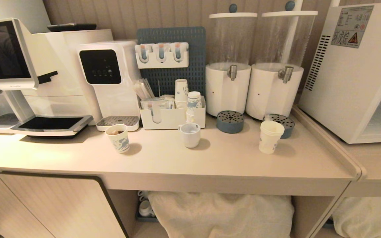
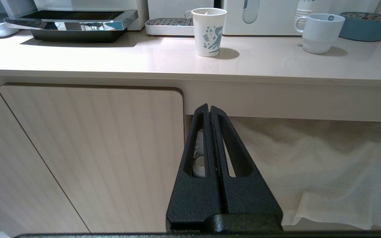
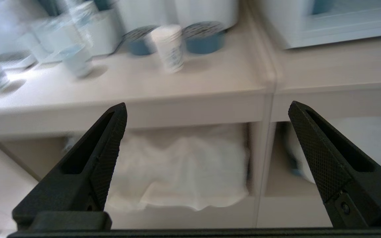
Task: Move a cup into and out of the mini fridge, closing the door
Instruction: Close the freezer door
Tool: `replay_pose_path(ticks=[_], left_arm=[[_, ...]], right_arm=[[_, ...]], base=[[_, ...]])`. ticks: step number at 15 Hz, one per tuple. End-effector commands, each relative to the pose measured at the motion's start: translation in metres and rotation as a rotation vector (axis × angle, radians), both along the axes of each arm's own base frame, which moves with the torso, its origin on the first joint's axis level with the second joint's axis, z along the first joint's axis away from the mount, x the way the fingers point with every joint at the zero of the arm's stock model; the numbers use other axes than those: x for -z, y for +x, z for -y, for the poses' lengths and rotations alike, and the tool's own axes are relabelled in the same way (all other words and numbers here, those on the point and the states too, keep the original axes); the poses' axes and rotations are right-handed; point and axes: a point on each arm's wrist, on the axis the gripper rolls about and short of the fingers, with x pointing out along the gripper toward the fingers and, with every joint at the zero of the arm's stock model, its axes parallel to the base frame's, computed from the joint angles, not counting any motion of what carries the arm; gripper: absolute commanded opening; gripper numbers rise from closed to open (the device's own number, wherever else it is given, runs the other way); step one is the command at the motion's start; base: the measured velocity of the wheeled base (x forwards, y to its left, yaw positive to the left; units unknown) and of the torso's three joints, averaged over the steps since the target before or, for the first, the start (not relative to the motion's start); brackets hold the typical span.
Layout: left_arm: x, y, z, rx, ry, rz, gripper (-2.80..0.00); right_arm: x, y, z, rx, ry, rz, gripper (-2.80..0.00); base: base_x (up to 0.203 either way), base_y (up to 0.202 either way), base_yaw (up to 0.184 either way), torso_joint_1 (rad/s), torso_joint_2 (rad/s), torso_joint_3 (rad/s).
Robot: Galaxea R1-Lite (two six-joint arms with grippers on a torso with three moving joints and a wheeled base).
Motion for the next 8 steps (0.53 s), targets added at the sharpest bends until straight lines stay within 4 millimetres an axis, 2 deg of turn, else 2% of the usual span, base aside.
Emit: replay_pose_path(ticks=[1,5,7,8], left_arm=[[0.005,0.002,0.000,0.000,-0.001,-0.020,-2.80],[0.005,0.002,0.000,-0.001,-0.001,-0.019,-2.80],[0.005,0.002,0.000,0.000,-0.001,-0.019,-2.80],[0.005,0.002,0.000,0.000,-0.001,-0.019,-2.80]], right_arm=[[0.028,0.010,0.002,0.058,-0.008,0.084,0.00],[0.076,0.046,0.005,0.178,-0.153,0.142,0.00],[0.084,0.050,0.005,0.180,-0.172,0.152,0.00],[0.085,0.050,0.004,0.112,-0.171,0.130,0.00]], base=[[0.000,0.000,0.000,0.000,0.00,0.000],[0.000,0.000,0.000,0.000,0.00,0.000],[0.000,0.000,0.000,0.000,0.00,0.000],[0.000,0.000,0.000,0.000,0.00,0.000]])
